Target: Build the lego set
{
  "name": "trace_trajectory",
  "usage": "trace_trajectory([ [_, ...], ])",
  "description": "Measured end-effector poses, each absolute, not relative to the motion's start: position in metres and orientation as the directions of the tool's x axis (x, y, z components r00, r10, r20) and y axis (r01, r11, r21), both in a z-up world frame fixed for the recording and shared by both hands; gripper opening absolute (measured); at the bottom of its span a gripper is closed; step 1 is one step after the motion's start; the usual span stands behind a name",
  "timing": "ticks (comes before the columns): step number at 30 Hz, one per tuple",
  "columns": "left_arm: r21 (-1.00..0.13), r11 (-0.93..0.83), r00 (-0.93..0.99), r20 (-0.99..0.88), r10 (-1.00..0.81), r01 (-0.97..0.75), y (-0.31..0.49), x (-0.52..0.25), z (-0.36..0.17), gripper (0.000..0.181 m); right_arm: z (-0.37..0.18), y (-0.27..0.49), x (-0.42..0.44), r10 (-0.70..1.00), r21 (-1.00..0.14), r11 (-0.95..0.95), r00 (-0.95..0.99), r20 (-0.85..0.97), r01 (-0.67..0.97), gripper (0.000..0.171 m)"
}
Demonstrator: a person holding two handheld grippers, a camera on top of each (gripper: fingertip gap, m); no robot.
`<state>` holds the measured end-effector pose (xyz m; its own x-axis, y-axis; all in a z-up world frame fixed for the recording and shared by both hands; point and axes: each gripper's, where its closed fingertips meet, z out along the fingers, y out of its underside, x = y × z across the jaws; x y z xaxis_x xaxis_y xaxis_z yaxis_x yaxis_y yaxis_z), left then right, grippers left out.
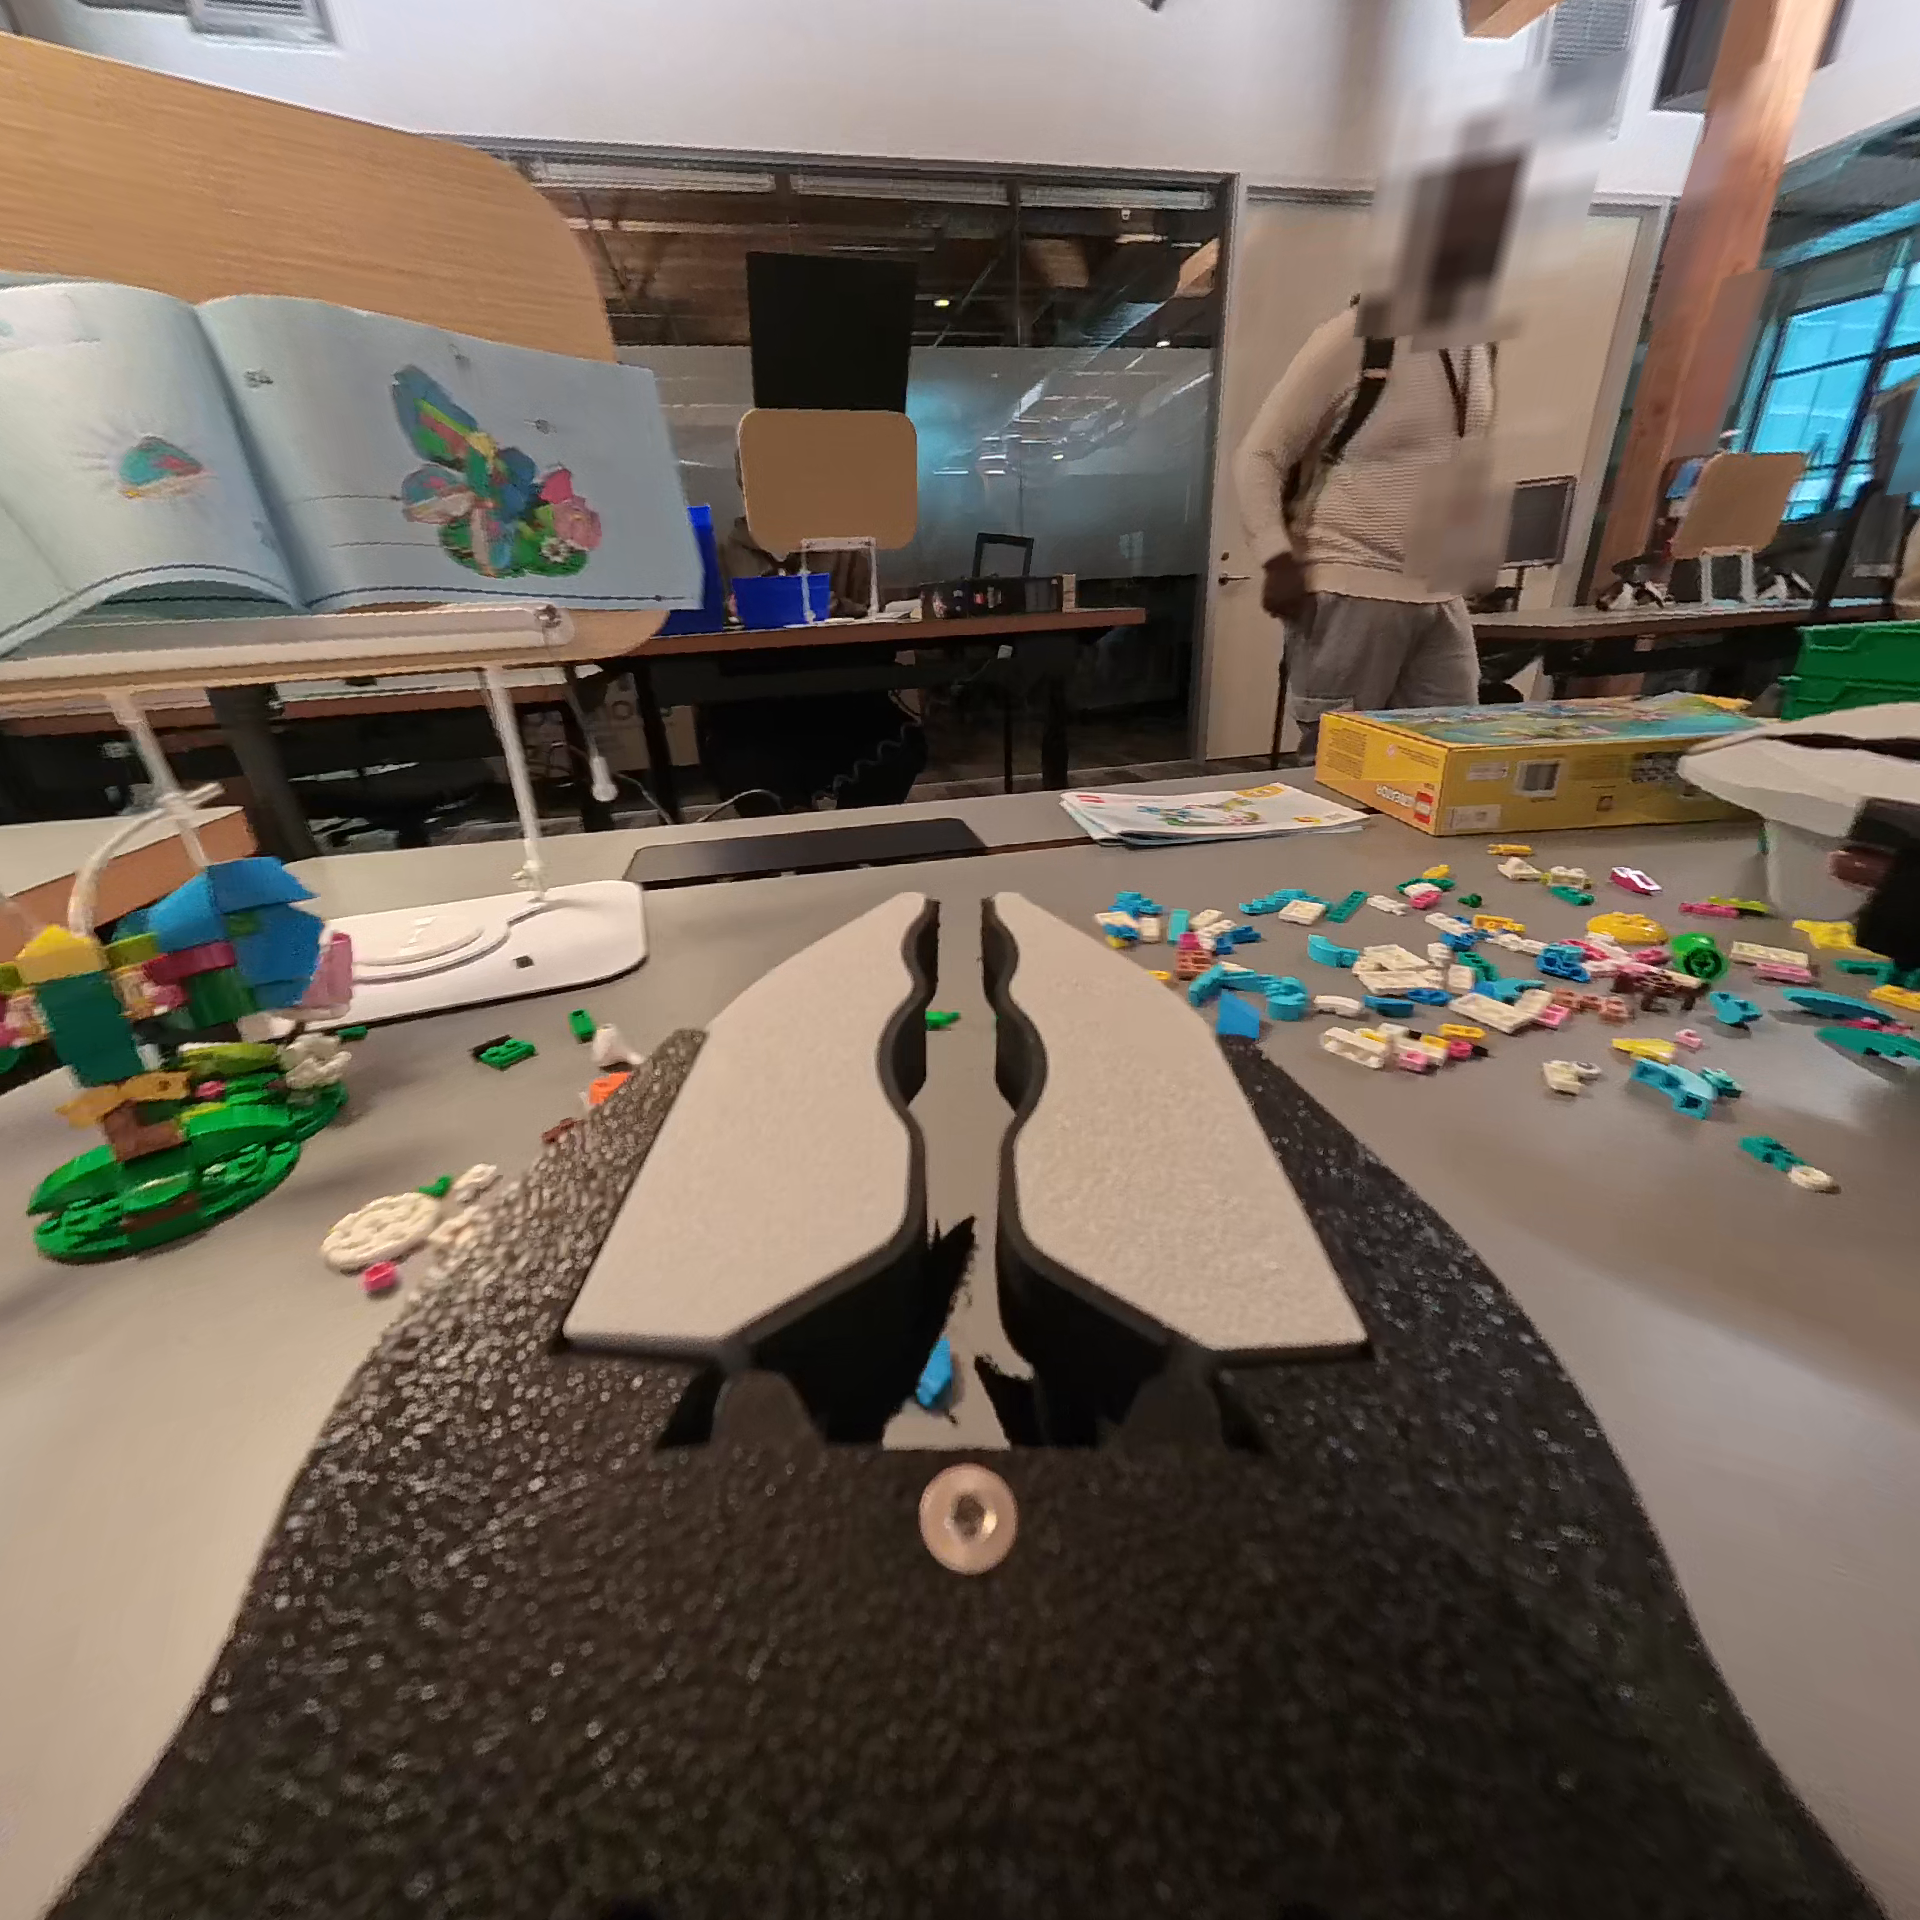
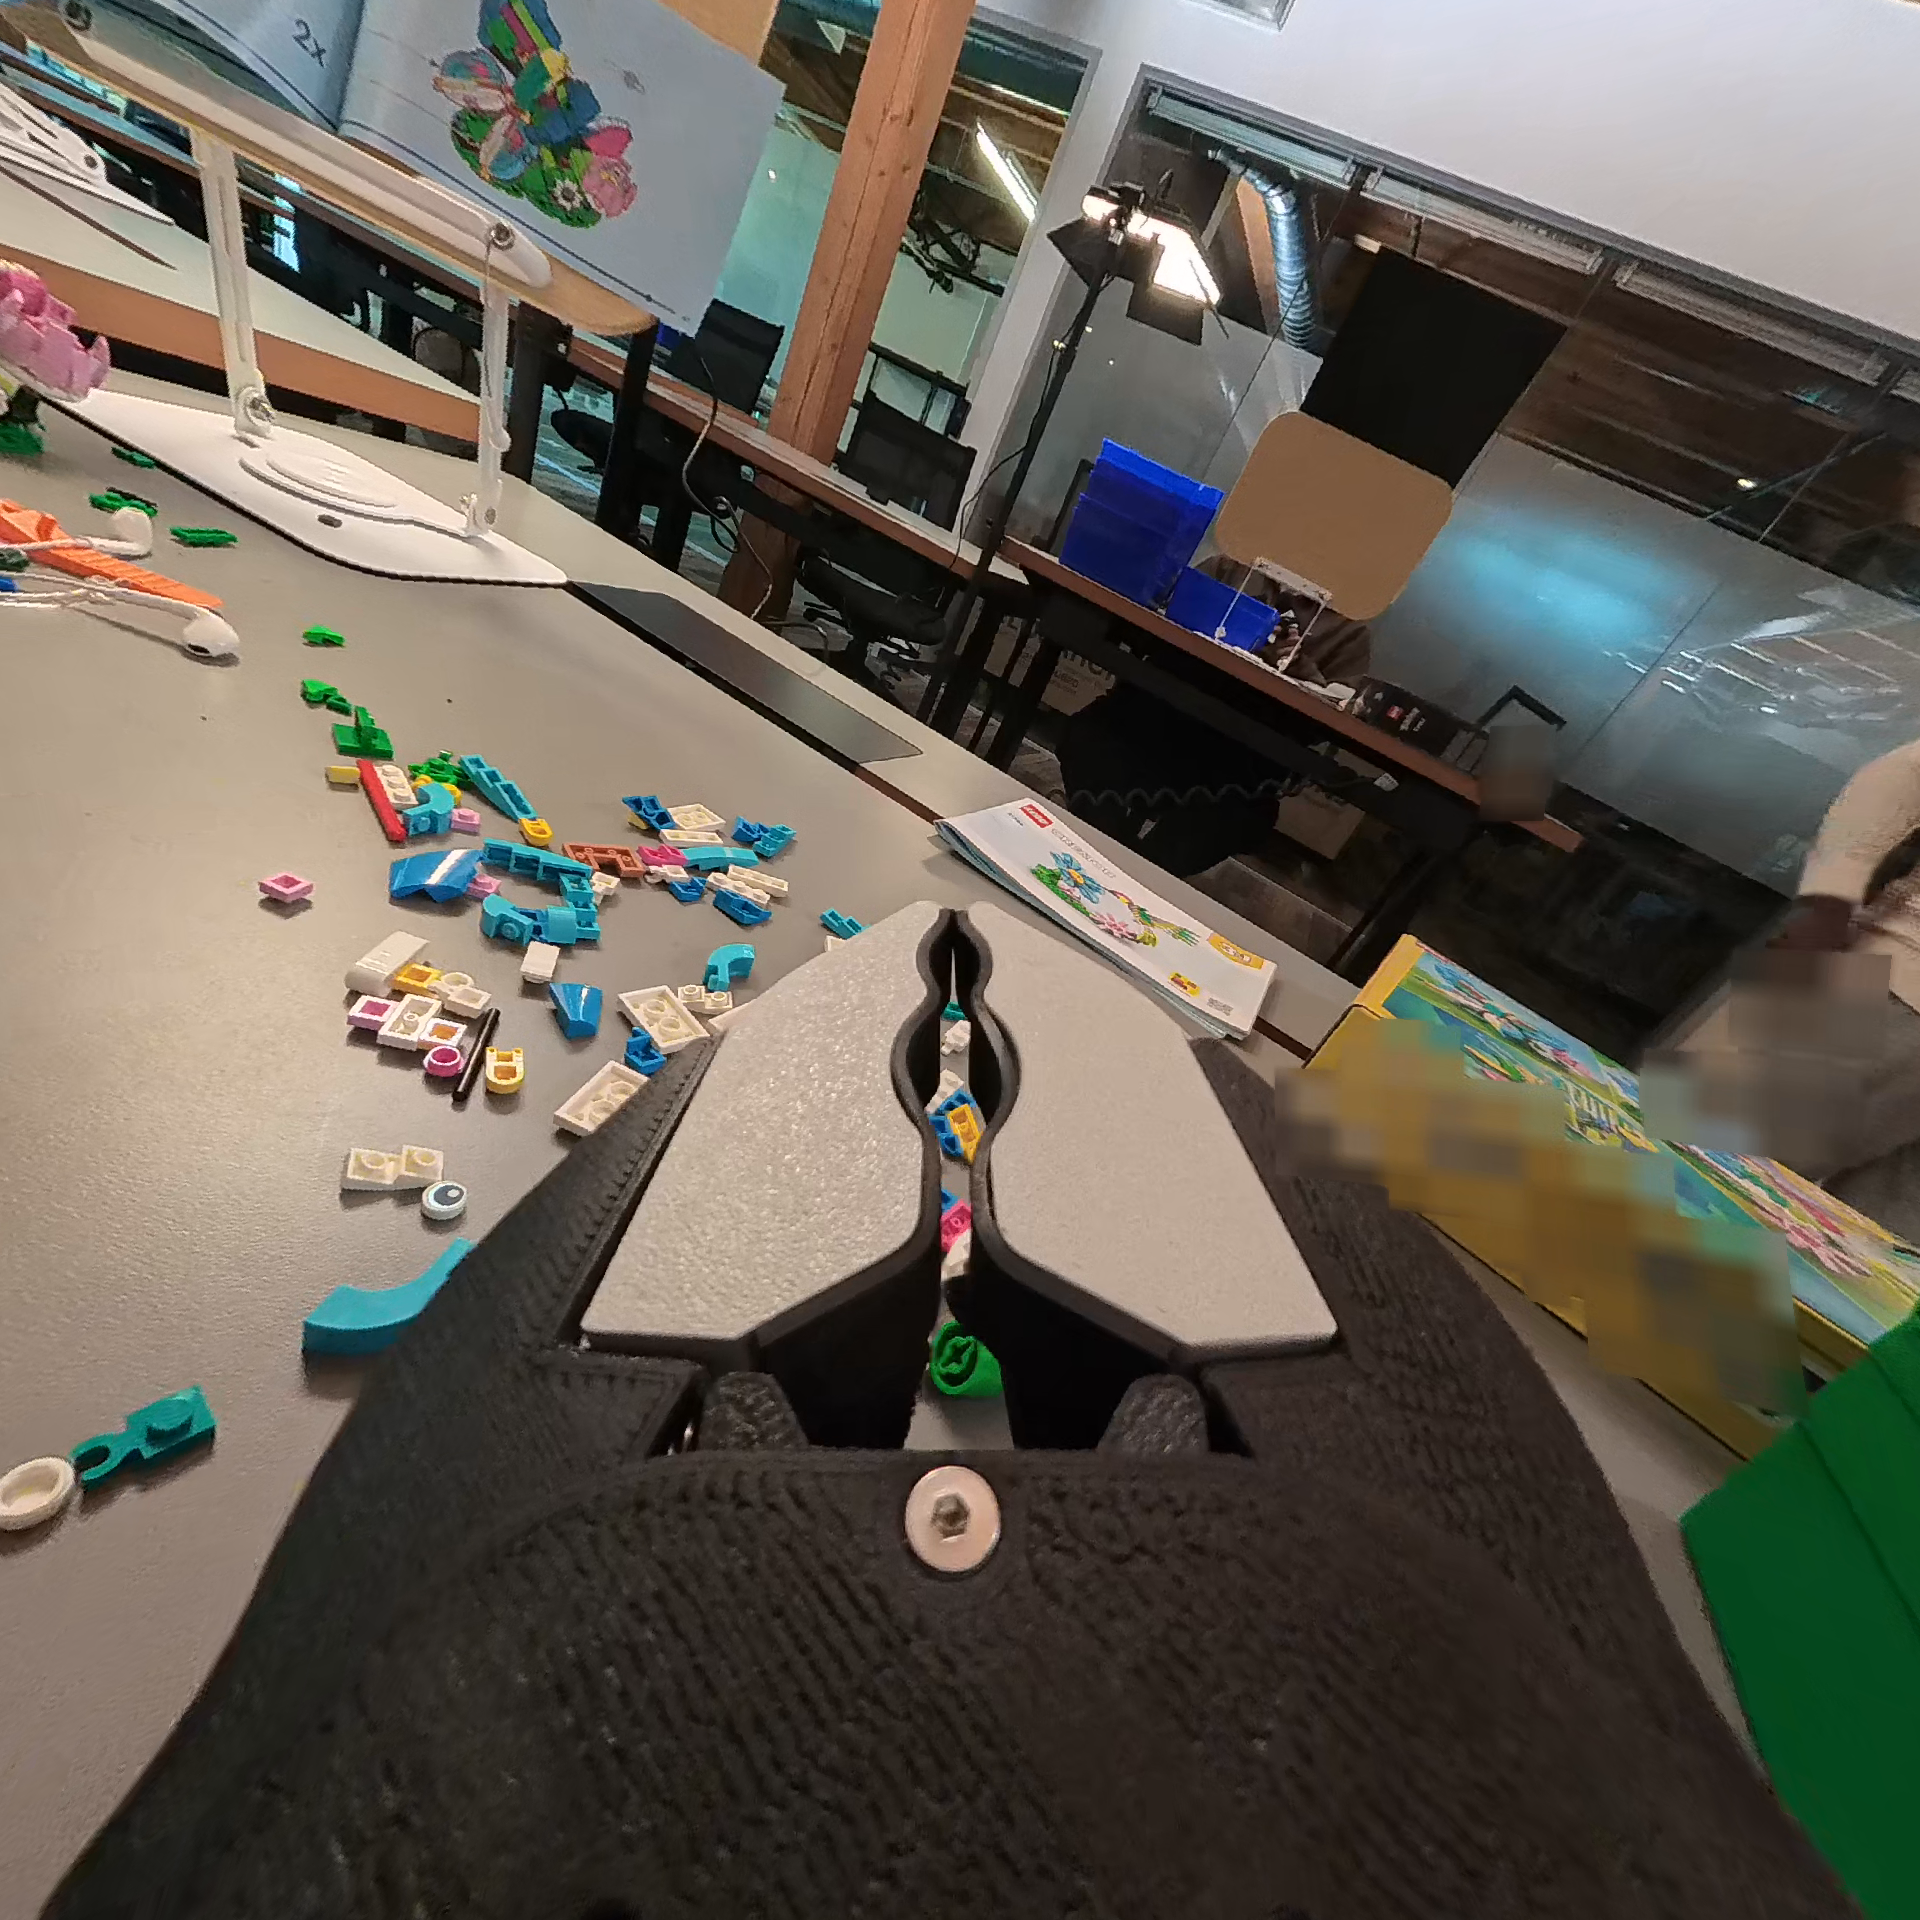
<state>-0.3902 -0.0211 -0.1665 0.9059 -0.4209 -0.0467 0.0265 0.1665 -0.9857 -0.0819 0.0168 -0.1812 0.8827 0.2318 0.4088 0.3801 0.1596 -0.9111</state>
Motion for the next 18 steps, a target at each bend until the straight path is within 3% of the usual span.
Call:
trace_trajectory([
  [5, -0.967, 0.253, 0.979, -0.072, -0.191, -0.022, -0.006, -0.461, -0.123, 0.005, -0.175, 0.012, -0.100, 0.301, -0.891, 0.189, 0.839, 0.453, 0.413, 0.002],
  [9, -0.947, 0.316, 0.998, -0.056, 0.042, -0.067, 0.021, -0.563, -0.090, 0.004, -0.167, 0.009, -0.155, 0.483, -0.880, 0.220, 0.736, 0.474, 0.422, 0.008],
  [13, -0.946, 0.305, 0.977, -0.046, 0.209, -0.110, 0.070, -0.654, -0.100, 0.005, -0.145, 0.015, -0.237, 0.676, -0.825, 0.305, 0.502, 0.539, 0.476, 0.018],
  [18, -0.943, 0.313, 0.971, -0.043, 0.236, -0.118, 0.115, -0.688, -0.109, 0.003, -0.112, 0.047, -0.341, 0.682, -0.634, 0.519, 0.169, 0.711, 0.573, 0.022],
])
